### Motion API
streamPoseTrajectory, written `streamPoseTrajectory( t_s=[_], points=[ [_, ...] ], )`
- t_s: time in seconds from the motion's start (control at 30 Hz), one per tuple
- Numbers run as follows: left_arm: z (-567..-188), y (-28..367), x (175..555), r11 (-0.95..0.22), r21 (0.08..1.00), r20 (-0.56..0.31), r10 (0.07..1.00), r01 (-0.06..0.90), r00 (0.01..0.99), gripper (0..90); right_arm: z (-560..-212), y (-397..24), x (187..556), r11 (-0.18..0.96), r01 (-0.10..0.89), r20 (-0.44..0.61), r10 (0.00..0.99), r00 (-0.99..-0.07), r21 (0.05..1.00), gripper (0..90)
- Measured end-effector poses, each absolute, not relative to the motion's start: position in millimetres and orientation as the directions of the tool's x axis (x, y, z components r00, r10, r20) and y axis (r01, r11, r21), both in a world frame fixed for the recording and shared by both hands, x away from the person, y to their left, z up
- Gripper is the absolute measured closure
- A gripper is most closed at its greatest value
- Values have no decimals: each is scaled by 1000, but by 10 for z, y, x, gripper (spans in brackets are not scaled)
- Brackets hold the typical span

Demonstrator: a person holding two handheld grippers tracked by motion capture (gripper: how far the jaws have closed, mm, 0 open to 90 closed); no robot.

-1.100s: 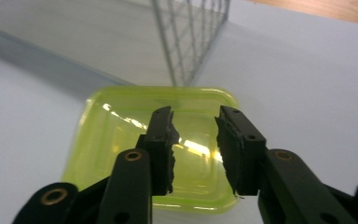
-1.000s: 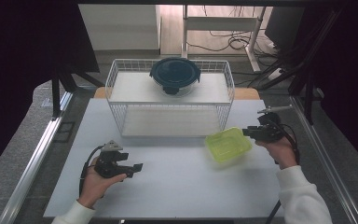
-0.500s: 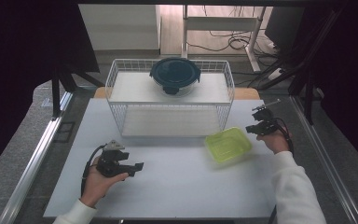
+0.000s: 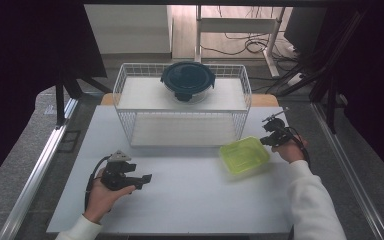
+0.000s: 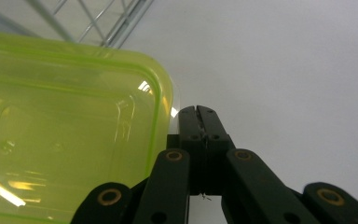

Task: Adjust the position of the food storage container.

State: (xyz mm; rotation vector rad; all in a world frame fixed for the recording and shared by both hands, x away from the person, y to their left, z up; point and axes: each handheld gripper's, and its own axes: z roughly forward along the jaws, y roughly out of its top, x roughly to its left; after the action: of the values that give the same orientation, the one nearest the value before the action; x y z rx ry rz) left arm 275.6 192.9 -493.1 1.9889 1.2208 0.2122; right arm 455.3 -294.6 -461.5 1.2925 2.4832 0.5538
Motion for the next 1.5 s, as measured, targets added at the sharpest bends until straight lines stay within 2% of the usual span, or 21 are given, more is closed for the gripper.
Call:
streamPoseTrajectory(
  t_s=[0.97, 1.5],
  points=[
    [-4943, 1893, 2735, -226, 685, -264, 809, 693, 525, 228, -4666, -2425, 4092, 563, 676, -7, 771, -637, 475, 891],
    [-4953, 1886, 2725, -226, 682, -264, 810, 695, 523, 228, -4703, -2311, 3862, 566, 666, 23, 753, -657, 486, 890]
  ],
)
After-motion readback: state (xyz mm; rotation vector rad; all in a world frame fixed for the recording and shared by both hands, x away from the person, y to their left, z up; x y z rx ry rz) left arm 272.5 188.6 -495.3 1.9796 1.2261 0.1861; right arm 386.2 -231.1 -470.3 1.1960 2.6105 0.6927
